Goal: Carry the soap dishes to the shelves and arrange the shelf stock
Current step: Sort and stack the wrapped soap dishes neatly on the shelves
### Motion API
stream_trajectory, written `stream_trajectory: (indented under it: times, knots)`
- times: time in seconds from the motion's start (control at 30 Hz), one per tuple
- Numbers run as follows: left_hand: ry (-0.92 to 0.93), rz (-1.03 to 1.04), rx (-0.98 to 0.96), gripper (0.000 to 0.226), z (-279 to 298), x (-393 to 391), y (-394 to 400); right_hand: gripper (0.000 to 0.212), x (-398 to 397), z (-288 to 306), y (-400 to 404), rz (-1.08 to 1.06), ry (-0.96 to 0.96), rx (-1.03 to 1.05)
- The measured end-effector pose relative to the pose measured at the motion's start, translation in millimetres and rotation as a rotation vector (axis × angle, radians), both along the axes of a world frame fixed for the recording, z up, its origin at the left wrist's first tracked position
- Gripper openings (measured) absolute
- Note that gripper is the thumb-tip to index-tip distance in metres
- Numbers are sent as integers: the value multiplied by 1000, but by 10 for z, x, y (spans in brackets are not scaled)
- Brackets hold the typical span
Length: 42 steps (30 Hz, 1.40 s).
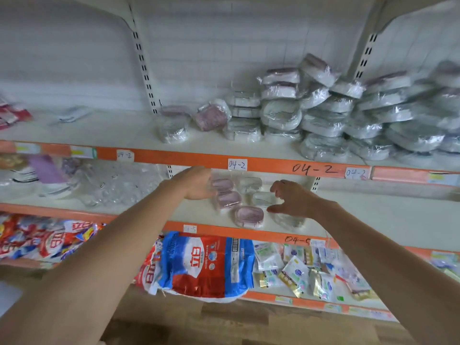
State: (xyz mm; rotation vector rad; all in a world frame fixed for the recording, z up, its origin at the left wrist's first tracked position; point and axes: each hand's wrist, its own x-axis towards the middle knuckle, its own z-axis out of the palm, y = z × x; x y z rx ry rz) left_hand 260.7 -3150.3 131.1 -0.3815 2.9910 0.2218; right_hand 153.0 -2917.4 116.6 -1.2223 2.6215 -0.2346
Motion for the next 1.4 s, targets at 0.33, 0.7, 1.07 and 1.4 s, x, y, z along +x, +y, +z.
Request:
stream_trajectory:
  times: [0.33,0.7,1.07,1.4]
  knots:
    - [183,101,-51,46,443,-204,-331,61,-336,497,-292,12,74,-115]
    - [144,263,-64,52,483,-885,-1066,61,-1399,671,-1117,116,142,-110]
    - [183,454,-80,46,381,-1030,-1674,69,-1838,757,-1927,233,170,-143]
    - [165,625,-4,86,119,-1431,-1993,70,-1985,662,-2557,73,106,-187]
